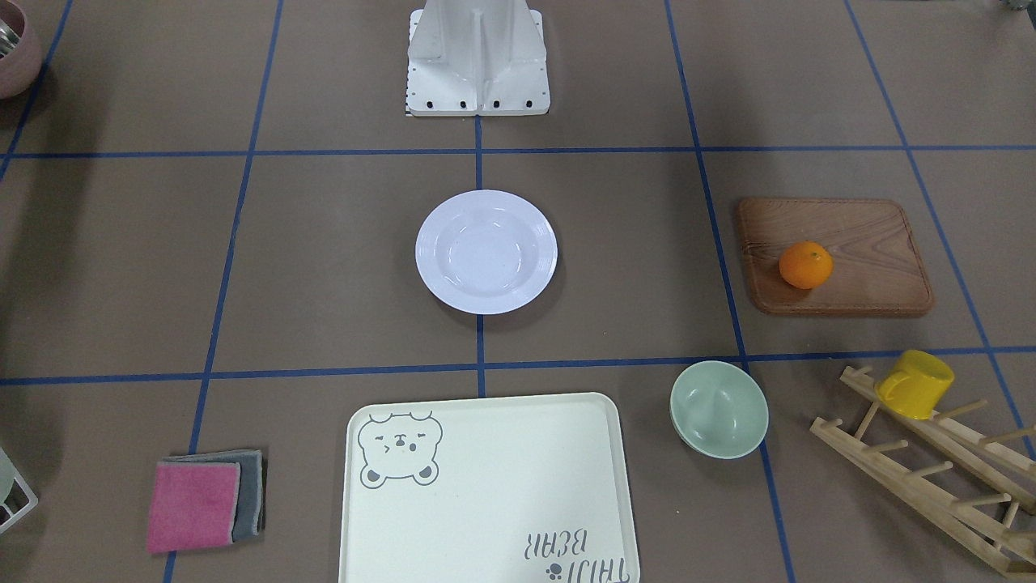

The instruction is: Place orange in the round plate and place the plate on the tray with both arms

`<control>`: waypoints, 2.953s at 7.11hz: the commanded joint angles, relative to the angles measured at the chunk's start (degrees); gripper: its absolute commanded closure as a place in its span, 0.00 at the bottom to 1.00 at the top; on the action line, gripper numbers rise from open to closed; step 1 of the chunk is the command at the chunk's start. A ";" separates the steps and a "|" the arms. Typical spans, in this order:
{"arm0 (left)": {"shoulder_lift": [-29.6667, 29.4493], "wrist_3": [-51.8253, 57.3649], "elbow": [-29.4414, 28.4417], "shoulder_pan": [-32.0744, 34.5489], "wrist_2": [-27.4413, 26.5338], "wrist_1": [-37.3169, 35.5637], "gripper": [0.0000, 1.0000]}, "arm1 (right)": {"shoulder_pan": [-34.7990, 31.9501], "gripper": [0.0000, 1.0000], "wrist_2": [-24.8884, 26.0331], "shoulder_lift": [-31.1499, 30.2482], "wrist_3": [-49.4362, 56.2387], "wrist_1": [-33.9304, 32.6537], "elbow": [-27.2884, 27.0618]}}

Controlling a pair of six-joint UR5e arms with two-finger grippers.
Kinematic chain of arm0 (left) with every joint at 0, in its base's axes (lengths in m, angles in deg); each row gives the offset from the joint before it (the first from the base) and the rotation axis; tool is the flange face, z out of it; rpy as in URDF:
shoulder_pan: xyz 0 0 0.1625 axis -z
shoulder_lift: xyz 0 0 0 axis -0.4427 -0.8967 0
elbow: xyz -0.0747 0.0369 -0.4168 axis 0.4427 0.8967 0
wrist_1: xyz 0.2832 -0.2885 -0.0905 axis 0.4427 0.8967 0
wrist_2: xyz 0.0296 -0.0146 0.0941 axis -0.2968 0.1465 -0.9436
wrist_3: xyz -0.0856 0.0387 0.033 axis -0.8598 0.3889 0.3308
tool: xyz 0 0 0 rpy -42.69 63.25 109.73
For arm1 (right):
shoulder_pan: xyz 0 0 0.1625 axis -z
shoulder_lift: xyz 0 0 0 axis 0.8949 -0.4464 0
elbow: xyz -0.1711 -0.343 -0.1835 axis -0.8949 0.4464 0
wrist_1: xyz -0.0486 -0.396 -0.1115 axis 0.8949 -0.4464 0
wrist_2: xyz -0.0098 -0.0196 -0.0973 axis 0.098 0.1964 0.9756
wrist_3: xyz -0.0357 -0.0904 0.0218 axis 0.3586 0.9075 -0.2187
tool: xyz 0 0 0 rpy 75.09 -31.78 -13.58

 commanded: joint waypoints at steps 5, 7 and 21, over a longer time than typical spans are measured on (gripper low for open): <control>-1.31 -0.48 3.04 0.00 0.00 0.89 0.01 | 0.11 0.00 -2.11 4.49 -0.09 4.46 1.01; -5.08 -0.31 1.82 -0.35 0.09 5.96 0.01 | 0.20 0.00 -4.21 5.03 0.00 9.12 3.73; -12.83 -55.59 -11.54 -37.87 -13.34 42.47 0.01 | 27.97 0.00 10.11 6.35 -46.93 24.35 -5.83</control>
